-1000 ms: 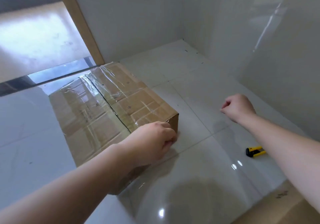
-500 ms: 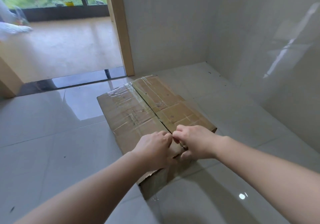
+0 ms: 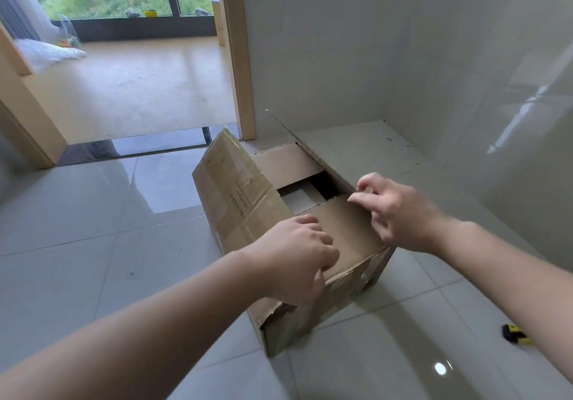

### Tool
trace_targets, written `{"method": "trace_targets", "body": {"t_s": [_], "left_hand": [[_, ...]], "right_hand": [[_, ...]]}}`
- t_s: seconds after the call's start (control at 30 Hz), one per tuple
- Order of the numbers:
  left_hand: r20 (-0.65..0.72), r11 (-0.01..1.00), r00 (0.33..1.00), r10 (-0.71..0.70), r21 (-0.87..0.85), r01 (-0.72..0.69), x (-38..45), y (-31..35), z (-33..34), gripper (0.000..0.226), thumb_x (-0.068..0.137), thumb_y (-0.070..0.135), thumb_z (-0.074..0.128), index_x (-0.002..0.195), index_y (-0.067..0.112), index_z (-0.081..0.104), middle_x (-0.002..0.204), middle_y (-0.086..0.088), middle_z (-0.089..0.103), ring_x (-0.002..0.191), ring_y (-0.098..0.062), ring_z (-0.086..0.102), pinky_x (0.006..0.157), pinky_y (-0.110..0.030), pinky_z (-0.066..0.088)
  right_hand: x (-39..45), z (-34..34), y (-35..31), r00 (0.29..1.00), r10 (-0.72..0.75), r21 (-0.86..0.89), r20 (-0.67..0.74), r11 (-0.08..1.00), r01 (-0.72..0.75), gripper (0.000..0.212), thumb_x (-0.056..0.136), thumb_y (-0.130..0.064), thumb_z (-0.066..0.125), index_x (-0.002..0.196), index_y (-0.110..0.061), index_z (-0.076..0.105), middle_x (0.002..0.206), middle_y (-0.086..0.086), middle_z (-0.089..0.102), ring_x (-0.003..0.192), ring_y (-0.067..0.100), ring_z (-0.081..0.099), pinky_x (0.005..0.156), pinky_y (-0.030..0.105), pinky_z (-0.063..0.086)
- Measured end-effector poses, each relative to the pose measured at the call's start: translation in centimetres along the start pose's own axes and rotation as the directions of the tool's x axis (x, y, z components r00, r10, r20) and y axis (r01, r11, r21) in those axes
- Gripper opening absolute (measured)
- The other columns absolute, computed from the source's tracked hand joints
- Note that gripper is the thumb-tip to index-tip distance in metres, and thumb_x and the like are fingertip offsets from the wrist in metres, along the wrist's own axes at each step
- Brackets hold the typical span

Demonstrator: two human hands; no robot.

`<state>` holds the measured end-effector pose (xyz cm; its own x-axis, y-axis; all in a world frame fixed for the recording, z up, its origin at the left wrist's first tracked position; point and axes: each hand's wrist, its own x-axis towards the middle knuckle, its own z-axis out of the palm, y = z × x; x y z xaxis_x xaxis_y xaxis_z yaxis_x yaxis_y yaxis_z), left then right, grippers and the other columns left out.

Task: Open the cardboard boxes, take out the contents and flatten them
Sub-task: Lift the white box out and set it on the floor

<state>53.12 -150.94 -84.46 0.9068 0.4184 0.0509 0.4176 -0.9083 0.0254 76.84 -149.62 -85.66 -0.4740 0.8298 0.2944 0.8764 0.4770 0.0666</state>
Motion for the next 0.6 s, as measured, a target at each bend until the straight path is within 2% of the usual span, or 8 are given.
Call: {"method": "trace_targets", "body": {"t_s": [0.07,0.17,0.23,0.27,0.33,0.43,0.5,0.6], "left_hand": [[-0.019,0.997,0.998,-0.066,0.029,0.066,-0.4,-0.1,-0.9,0.025,0.081,0.034,0.043,0.07,0.02,0.06,0.065,0.005,0.056,0.061,-0.016,0.051,0.071,-0.031,0.05],[-0.004,0.953,0.955,-0.296,0.063,0.295,-0.9,-0.2,-3.2,0.045,0.089,0.053,0.037,0.073,0.018,0.06,0.064,0.004,0.058,0.06,-0.018,0.055,0.062,-0.028,0.051],[0.113,0.866,0.86,-0.497,0.129,0.483,-1.2,-0.8,-4.3,0.047,0.089,0.061,0.037,0.084,0.02,0.062,0.076,0.006,0.062,0.072,-0.019,0.057,0.066,-0.027,0.049],[0.191,0.827,0.806,-0.56,0.19,0.529,-1.6,-1.2,-4.5,0.045,0.089,0.061,0.04,0.09,0.022,0.061,0.083,0.005,0.062,0.076,-0.019,0.056,0.066,-0.027,0.047],[0.303,0.774,0.712,-0.633,0.267,0.574,-2.6,-2.0,-4.1,0.042,0.089,0.058,0.044,0.095,0.019,0.058,0.089,0.002,0.059,0.08,-0.02,0.053,0.067,-0.028,0.044],[0.335,0.714,0.63,-0.7,0.33,0.617,-4.9,-3.3,-2.4,0.049,0.088,0.058,0.046,0.117,0.019,0.052,0.117,-0.004,0.054,0.112,-0.024,0.049,0.09,-0.038,0.04],[0.357,0.669,0.568,-0.742,0.324,0.669,-6.7,-4.4,-1.0,0.067,0.087,0.063,0.044,0.138,0.02,0.037,0.141,-0.008,0.038,0.136,-0.027,0.028,0.109,-0.049,0.024],[0.384,0.543,0.434,-0.815,0.243,0.803,-9.1,-5.2,1.5,0.086,0.088,0.067,0.038,0.152,0.017,0.008,0.16,-0.012,0.001,0.147,-0.029,-0.004,0.117,-0.053,0.001]], "right_hand": [[0.3,-0.6,1.3,0.987,0.072,-0.068,-0.14,0.994,-0.082,0.035,0.066,0.008,0.058,0.097,-0.004,0.069,0.11,0.015,0.061,0.079,0.035,0.064,0.059,0.038,0.054],[0.5,-0.3,3.4,0.97,0.162,-0.29,-0.181,0.934,-0.21,0.037,0.067,0.007,0.046,0.096,0.005,0.068,0.118,0.025,0.061,0.103,0.045,0.06,0.088,0.055,0.048],[0.6,0.5,4.2,0.96,0.265,-0.458,-0.091,0.845,-0.277,0.049,0.075,-0.001,0.033,0.112,0.009,0.064,0.132,0.031,0.051,0.125,0.048,0.046,0.107,0.063,0.024],[0.6,0.9,4.4,0.935,0.353,-0.501,-0.03,0.804,-0.32,0.058,0.081,-0.007,0.023,0.126,0.009,0.055,0.143,0.033,0.038,0.136,0.047,0.033,0.112,0.062,0.008],[0.6,2.1,4.6,0.836,0.54,-0.569,0.101,0.721,-0.397,0.06,0.095,-0.026,0.017,0.148,0.003,0.024,0.155,0.032,0.004,0.145,0.044,-0.001,0.109,0.054,-0.018],[0.9,3.8,5.1,0.753,0.627,-0.594,0.199,0.689,-0.417,0.085,0.094,-0.057,0.032,0.152,-0.003,0.002,0.154,0.029,-0.019,0.143,0.041,-0.021,0.106,0.051,-0.024],[1.2,5.1,5.2,0.736,0.631,-0.562,0.246,0.712,-0.422,0.089,0.092,-0.062,0.03,0.152,-0.003,0.001,0.154,0.027,-0.019,0.143,0.04,-0.021,0.107,0.049,-0.023],[1.3,7.3,5.0,0.687,0.625,-0.44,0.371,0.77,-0.462,0.087,0.092,-0.065,0.027,0.153,-0.008,0.003,0.157,0.023,-0.015,0.145,0.037,-0.014,0.116,0.046,-0.011]]}}
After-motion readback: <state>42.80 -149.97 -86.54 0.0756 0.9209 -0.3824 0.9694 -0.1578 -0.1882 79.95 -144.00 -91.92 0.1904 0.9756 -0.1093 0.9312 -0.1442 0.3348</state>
